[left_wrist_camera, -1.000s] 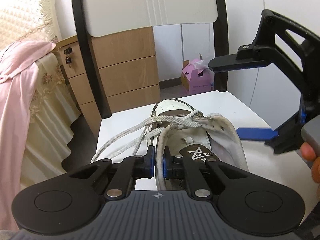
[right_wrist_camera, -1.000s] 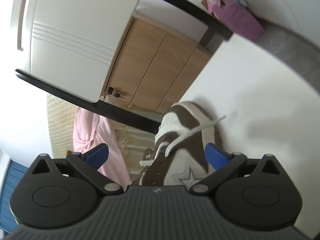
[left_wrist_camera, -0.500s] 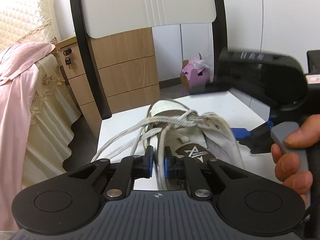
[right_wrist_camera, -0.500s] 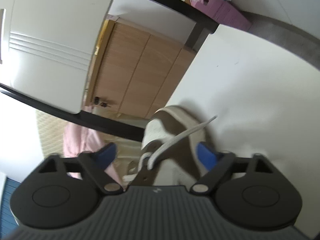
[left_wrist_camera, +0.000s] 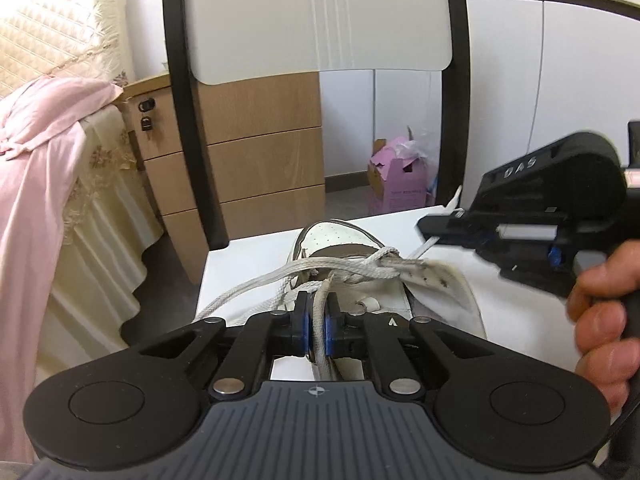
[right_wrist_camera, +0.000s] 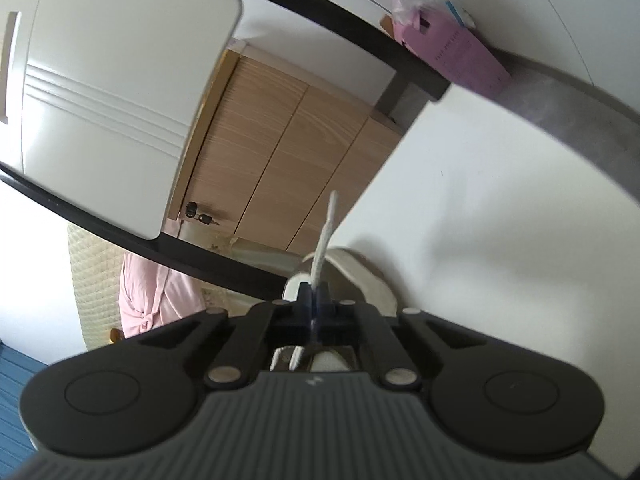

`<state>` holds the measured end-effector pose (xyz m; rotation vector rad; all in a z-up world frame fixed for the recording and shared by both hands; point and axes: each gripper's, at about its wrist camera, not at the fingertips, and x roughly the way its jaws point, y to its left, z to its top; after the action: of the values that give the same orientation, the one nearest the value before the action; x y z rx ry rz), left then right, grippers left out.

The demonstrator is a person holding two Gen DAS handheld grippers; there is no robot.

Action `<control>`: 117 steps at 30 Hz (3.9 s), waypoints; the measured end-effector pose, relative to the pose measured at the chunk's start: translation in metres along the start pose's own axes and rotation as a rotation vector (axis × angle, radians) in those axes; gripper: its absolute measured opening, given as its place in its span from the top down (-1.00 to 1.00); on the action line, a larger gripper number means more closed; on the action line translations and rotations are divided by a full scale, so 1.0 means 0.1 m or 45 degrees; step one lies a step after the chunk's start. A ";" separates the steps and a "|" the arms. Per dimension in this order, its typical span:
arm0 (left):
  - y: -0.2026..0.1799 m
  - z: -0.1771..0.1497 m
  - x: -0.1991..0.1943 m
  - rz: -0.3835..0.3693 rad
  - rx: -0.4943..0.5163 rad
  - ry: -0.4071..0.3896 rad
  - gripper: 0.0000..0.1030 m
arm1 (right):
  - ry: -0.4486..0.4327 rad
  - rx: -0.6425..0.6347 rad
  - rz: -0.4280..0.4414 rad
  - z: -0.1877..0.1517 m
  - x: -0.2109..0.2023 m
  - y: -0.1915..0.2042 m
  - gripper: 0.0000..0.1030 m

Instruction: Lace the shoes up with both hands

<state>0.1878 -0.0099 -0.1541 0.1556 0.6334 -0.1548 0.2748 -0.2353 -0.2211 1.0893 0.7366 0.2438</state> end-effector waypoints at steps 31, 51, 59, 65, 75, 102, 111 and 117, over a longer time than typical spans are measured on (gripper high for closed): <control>0.11 -0.10 -0.14 0.019 0.004 0.003 0.80 | -0.250 0.022 -0.032 0.58 -0.84 -0.22 -0.30; 0.21 -0.01 -0.02 -0.074 -0.057 0.031 0.70 | 0.115 0.063 -0.045 -0.06 0.14 -0.03 0.86; 0.21 -0.02 -0.02 -0.048 -0.065 0.050 0.82 | 0.022 -0.053 -0.084 0.17 0.03 0.08 0.96; 0.19 -0.02 -0.02 -0.028 -0.077 0.044 0.82 | -0.179 -0.022 -0.155 0.55 -0.39 -0.15 0.96; 0.15 -0.02 -0.02 -0.010 -0.080 0.040 0.82 | -0.272 -0.057 -0.264 0.79 -0.81 -0.39 0.74; 0.23 -0.01 0.01 -0.050 -0.179 0.046 0.83 | 0.153 0.043 -0.036 -0.05 0.12 -0.05 0.95; 0.22 -0.01 0.00 -0.055 -0.192 0.060 0.84 | -0.110 0.036 -0.110 0.29 -0.20 -0.14 0.96; 0.15 0.00 0.01 -0.048 -0.169 0.053 0.83 | -0.066 -0.056 -0.163 0.34 -0.27 -0.22 0.95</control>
<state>0.1913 0.0043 -0.1527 0.0191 0.6863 -0.1455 0.2736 -0.2838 -0.2199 0.9990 0.7485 0.1217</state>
